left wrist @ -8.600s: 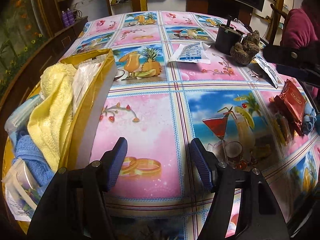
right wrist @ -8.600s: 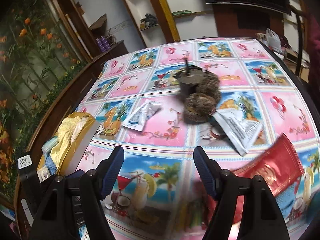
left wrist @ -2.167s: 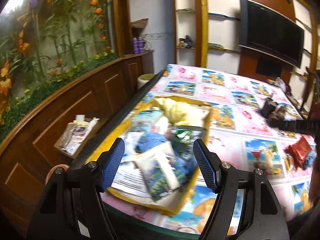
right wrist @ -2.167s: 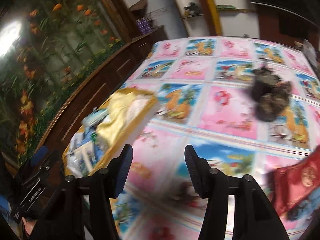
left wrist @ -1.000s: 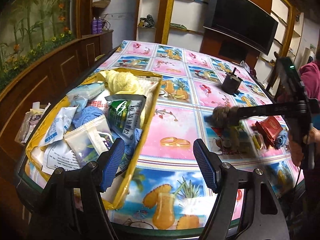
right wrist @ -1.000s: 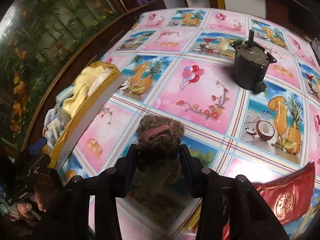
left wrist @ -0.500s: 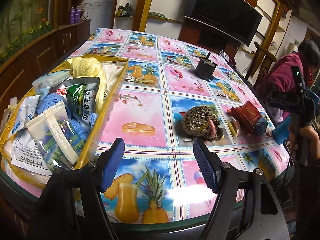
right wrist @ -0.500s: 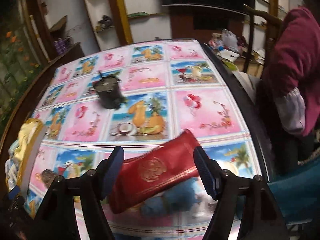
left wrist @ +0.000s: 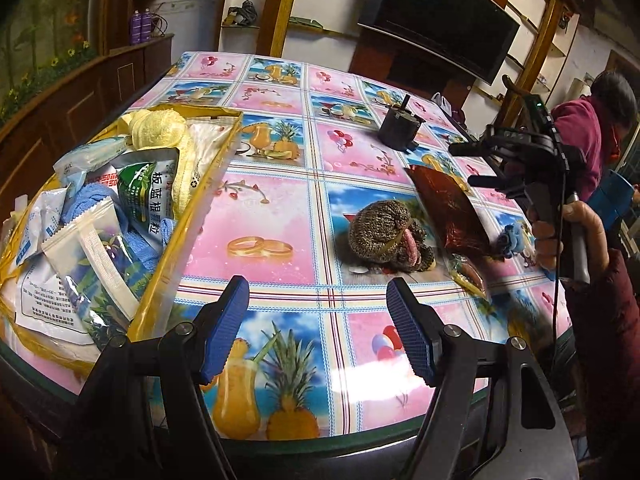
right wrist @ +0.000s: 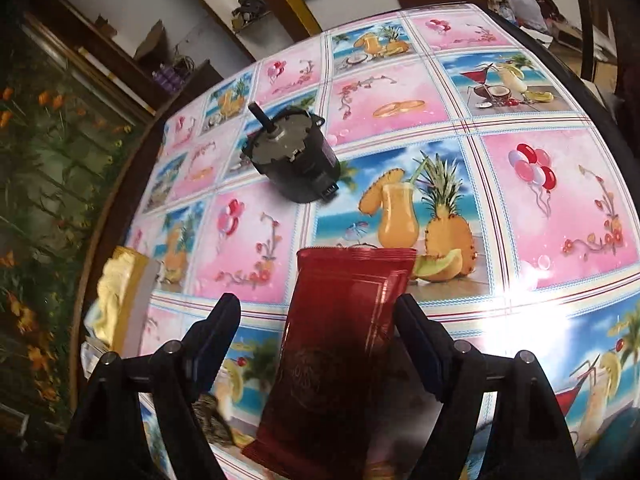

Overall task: Organize soft objects
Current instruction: 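Grasp brown knitted hat with left tool while right lifts red foil bag, then carry hat with left tool into box while right drops red bag there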

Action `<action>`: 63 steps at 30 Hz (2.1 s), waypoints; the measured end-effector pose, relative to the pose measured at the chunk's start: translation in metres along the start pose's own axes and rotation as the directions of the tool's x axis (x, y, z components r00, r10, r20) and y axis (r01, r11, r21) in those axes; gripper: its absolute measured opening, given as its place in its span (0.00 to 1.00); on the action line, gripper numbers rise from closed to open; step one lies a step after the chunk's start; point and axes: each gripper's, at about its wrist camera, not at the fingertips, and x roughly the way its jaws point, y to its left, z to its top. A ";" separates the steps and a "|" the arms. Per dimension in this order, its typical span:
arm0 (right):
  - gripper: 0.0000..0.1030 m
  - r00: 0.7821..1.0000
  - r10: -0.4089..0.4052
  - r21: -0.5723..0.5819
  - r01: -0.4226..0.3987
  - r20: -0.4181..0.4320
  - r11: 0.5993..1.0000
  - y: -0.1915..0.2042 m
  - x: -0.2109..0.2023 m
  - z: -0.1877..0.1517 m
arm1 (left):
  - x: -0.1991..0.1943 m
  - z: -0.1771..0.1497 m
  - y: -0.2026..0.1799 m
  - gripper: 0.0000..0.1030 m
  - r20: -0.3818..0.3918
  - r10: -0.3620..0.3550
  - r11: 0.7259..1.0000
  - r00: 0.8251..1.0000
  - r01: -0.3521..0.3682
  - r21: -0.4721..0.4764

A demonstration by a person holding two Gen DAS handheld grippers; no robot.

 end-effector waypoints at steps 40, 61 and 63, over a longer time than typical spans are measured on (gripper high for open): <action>0.44 0.988 -0.150 -0.185 0.145 -0.015 0.972 0.016 0.008 -0.056 | 0.101 0.045 -0.068 0.62 -0.114 -0.133 0.971 0.985 0.153 0.186; 0.42 0.995 0.093 -0.260 -0.100 -0.040 0.960 0.126 0.008 -0.052 | -0.042 0.032 0.138 0.63 0.089 0.182 0.968 0.979 -0.162 -0.193; 0.42 0.992 0.112 -0.271 -0.124 -0.060 0.955 0.144 0.017 -0.052 | -0.031 0.030 0.146 0.65 0.038 0.256 0.956 0.966 -0.247 -0.160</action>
